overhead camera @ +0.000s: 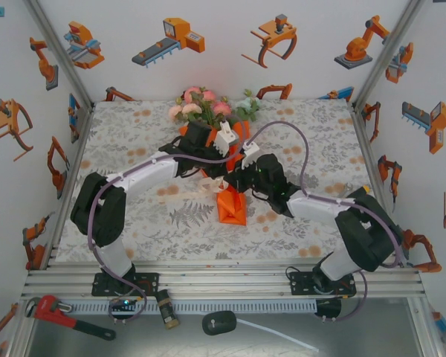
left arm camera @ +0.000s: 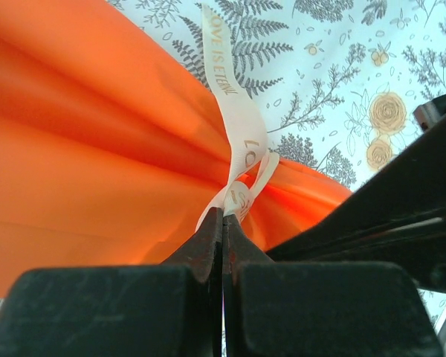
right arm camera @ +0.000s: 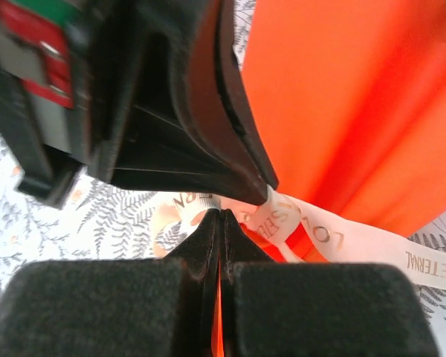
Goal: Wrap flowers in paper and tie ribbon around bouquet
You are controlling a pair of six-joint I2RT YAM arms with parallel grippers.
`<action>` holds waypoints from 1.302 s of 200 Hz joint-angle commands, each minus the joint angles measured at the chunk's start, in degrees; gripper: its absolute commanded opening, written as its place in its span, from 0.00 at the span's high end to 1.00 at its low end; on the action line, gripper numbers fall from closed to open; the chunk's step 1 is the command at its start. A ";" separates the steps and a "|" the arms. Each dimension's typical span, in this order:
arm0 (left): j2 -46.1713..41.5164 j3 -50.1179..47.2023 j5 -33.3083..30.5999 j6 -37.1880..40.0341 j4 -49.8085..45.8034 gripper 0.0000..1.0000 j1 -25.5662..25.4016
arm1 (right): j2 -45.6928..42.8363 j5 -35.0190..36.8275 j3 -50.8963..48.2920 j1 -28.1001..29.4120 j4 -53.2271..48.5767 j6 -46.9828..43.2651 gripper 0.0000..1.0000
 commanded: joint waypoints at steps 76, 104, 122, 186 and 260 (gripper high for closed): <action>-1.35 1.80 2.83 -4.18 1.12 1.00 1.17 | 4.97 9.60 0.40 0.85 5.50 -0.46 0.69; -1.49 2.11 3.30 -4.42 0.80 1.00 1.16 | 6.43 7.43 1.25 0.85 6.30 -0.20 0.62; -1.52 2.14 3.54 -4.72 0.82 1.00 1.10 | 7.84 6.69 2.16 0.82 6.47 -0.18 0.63; -2.92 0.84 4.63 -8.51 1.03 1.00 1.42 | 9.46 10.21 3.52 0.72 7.43 0.40 0.91; -7.08 -6.16 8.13 -16.11 2.23 0.82 2.65 | 10.36 12.07 2.84 0.76 9.34 2.38 1.00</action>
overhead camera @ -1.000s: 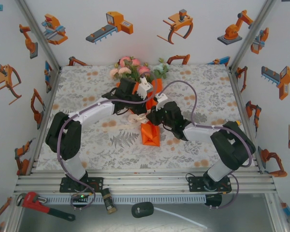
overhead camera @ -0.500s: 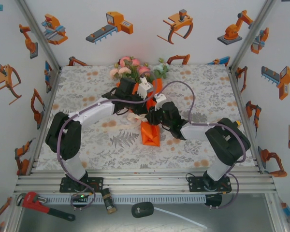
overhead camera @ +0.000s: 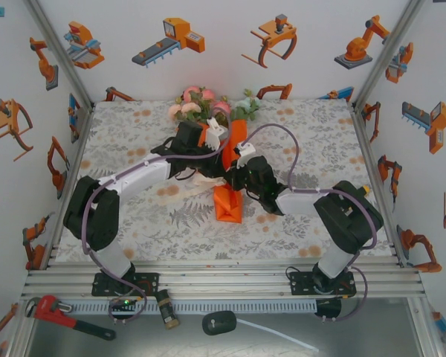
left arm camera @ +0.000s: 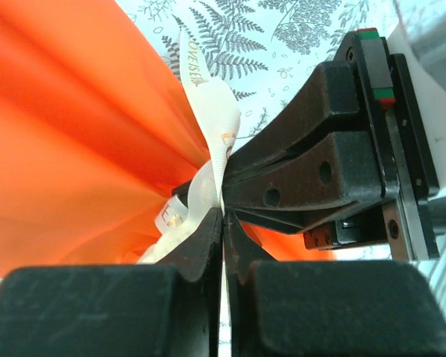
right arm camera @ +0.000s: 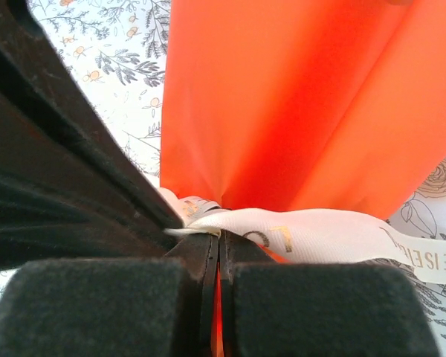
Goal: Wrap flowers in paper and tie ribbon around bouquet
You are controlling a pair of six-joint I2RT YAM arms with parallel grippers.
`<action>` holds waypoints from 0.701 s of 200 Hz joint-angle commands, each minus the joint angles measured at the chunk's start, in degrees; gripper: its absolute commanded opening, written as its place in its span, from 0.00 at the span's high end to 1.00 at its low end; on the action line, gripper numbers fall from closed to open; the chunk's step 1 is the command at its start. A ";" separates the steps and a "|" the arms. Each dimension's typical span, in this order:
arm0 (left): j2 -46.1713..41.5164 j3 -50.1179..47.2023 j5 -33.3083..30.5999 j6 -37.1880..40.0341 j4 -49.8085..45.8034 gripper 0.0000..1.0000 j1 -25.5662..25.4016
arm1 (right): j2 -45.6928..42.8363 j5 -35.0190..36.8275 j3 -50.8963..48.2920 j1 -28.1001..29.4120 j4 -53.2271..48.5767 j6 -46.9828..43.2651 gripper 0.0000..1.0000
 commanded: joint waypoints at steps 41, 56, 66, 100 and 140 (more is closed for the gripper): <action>-6.11 -2.52 4.96 -2.93 3.15 0.61 3.72 | 0.47 0.92 -0.21 -0.44 5.47 -0.93 1.00; -5.42 -0.22 3.98 -2.90 3.22 0.58 5.21 | 0.44 0.98 -0.73 -0.44 6.39 -1.20 1.00; -4.23 2.43 1.63 -2.19 1.34 0.58 5.93 | 0.39 1.02 -1.08 -0.44 7.17 -1.47 1.00; 2.24 11.43 -2.93 6.12 -8.56 0.68 5.12 | 0.22 1.71 -1.46 -0.44 7.65 -3.02 1.00; 7.00 12.93 -2.08 7.32 -8.88 0.75 7.16 | 0.42 -0.37 -1.52 -0.44 8.21 -5.01 1.00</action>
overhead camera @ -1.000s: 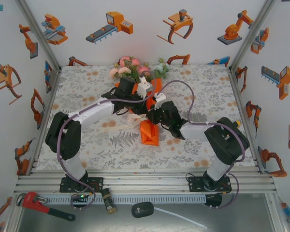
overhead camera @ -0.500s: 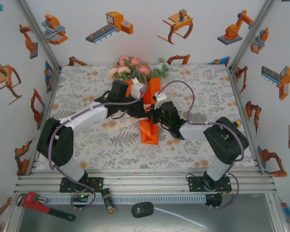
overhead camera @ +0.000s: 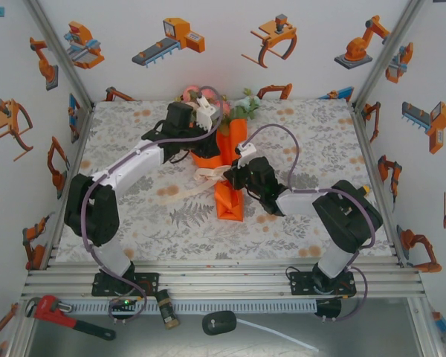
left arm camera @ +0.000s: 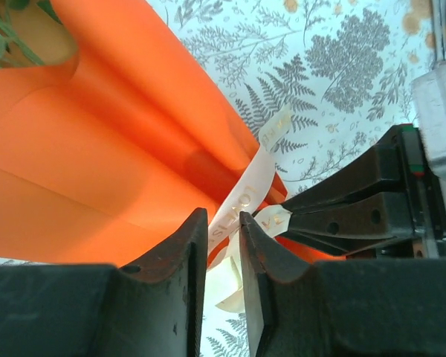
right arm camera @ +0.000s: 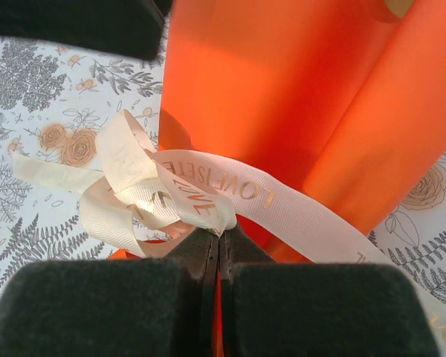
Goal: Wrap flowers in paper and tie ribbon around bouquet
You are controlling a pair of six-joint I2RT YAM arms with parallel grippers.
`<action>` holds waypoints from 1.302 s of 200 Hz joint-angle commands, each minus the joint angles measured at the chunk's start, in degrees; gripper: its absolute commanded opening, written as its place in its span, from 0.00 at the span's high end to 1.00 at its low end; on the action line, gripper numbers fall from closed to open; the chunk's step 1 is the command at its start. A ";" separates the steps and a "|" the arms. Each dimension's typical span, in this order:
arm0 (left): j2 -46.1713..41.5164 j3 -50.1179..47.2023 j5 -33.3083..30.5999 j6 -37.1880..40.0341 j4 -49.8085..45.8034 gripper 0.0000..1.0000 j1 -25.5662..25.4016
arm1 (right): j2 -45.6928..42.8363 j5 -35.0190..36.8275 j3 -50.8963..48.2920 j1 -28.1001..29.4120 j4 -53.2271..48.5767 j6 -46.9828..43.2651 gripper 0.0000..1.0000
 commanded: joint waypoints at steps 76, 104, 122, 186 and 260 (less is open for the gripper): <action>13.77 12.45 24.61 15.13 -18.18 0.75 2.20 | -0.56 -1.63 -0.91 -0.21 4.46 -4.26 1.00; 15.10 12.37 23.30 15.40 -18.18 0.75 1.70 | -0.64 -1.81 -0.88 -0.27 4.46 -4.22 1.00; 15.97 12.46 23.85 15.18 -18.18 0.75 1.58 | -0.49 -2.12 -0.67 -0.20 4.46 -4.27 1.00; 13.96 9.77 23.21 14.92 -17.49 0.78 1.16 | -1.65 3.69 -0.56 -0.26 4.46 -6.67 0.78; 11.48 7.89 24.17 13.03 -15.64 0.79 1.44 | -0.77 2.31 1.18 -0.29 4.66 -7.95 0.87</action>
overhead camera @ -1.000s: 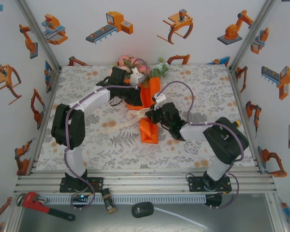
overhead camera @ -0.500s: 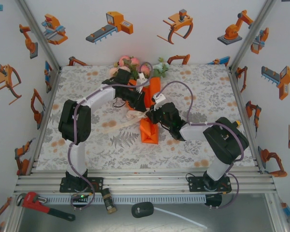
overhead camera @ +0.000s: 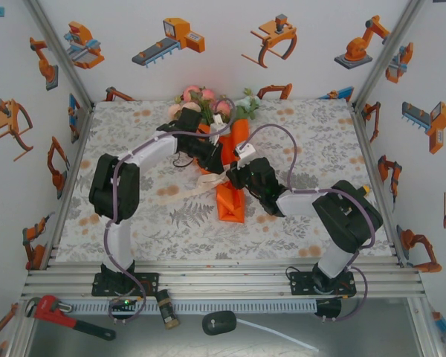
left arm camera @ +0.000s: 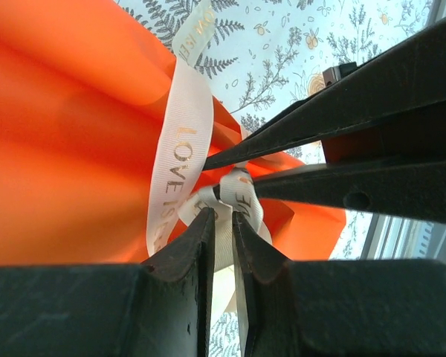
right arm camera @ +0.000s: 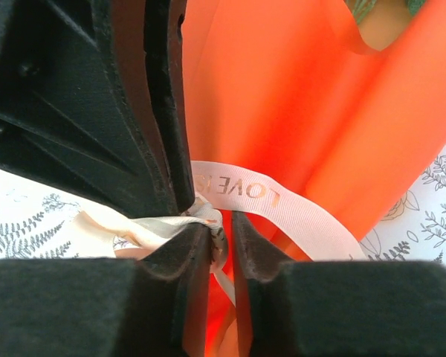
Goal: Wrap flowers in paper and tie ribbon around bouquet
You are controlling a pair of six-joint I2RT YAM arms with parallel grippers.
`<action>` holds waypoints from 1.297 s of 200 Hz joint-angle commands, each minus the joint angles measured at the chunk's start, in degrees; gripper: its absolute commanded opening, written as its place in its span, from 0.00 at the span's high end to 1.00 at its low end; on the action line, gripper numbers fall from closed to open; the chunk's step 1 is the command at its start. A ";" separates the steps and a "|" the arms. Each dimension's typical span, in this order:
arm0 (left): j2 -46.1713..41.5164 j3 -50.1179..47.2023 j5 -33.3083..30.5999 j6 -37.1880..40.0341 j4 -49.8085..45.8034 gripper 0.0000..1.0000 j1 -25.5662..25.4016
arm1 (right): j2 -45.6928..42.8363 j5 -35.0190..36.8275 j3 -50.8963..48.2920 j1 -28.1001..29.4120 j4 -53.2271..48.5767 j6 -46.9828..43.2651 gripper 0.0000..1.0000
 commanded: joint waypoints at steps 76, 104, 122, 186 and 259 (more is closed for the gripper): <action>-6.28 -5.48 -1.79 -4.52 8.62 0.62 0.43 | 0.09 -5.43 2.36 -0.59 5.30 -0.92 1.00; -7.95 -8.47 0.94 -12.91 19.98 0.59 3.83 | 0.08 -7.52 1.64 -0.55 6.41 -0.80 1.00; -6.78 -8.02 4.44 -16.21 22.22 0.60 5.41 | -0.13 -7.53 1.24 -0.62 6.94 -0.78 1.00; -3.01 -7.18 11.67 -14.07 17.72 0.64 5.01 | -0.05 -7.92 1.28 -0.82 7.12 -0.42 1.00; -1.29 -5.47 8.82 -9.26 8.97 0.60 4.25 | 0.07 -8.06 1.45 -0.90 7.12 -0.25 1.00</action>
